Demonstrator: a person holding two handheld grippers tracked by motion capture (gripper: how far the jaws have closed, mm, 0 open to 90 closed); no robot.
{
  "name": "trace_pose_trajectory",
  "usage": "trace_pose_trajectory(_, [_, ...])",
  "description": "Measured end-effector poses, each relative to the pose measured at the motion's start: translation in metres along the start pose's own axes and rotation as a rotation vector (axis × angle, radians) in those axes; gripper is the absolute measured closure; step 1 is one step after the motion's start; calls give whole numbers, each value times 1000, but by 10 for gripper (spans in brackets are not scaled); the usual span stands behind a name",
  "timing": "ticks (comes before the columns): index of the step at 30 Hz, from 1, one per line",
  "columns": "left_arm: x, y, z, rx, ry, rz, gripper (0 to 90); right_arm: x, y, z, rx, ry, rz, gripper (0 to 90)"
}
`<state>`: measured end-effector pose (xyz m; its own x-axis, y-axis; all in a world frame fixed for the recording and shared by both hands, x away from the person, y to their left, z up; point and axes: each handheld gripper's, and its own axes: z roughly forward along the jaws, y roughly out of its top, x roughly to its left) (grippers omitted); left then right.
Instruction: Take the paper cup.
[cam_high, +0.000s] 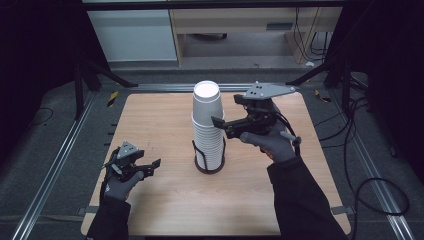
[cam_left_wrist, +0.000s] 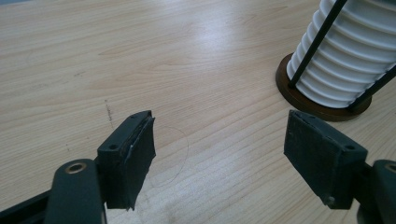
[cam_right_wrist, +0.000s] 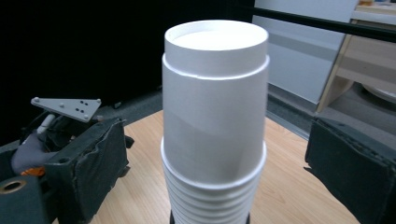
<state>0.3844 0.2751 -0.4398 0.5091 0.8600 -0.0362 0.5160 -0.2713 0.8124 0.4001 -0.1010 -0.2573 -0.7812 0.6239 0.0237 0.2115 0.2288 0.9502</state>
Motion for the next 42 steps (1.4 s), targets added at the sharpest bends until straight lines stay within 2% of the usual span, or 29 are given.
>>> trace_pose_trajectory(7, [1,0,-1,-6,3,-3,238,7,5,18,15,16,-20,61])
trace_pose_trajectory(10, [2,0,-1,-7,4,-7,237,9,7,22,19,6,-27,63])
trace_pose_trajectory(13, [2,0,-3,-12,7,-9,236,7,6,34,38,-5,-27,63])
trace_pose_trajectory(25, [2,0,-1,-3,8,-2,235,-1,2,63,81,-21,-9,66])
trace_pose_trajectory(30, [1,0,-1,-1,7,4,235,-2,0,70,91,-35,-4,74])
trace_pose_trajectory(33, [0,0,-1,-1,5,5,235,-2,-2,74,100,-23,-2,86])
trace_pose_trajectory(35, [0,0,0,2,5,7,235,-1,-4,76,111,-33,-14,102])
trace_pose_trajectory(42, [0,0,0,2,8,3,235,-1,-3,75,111,-35,-10,122])
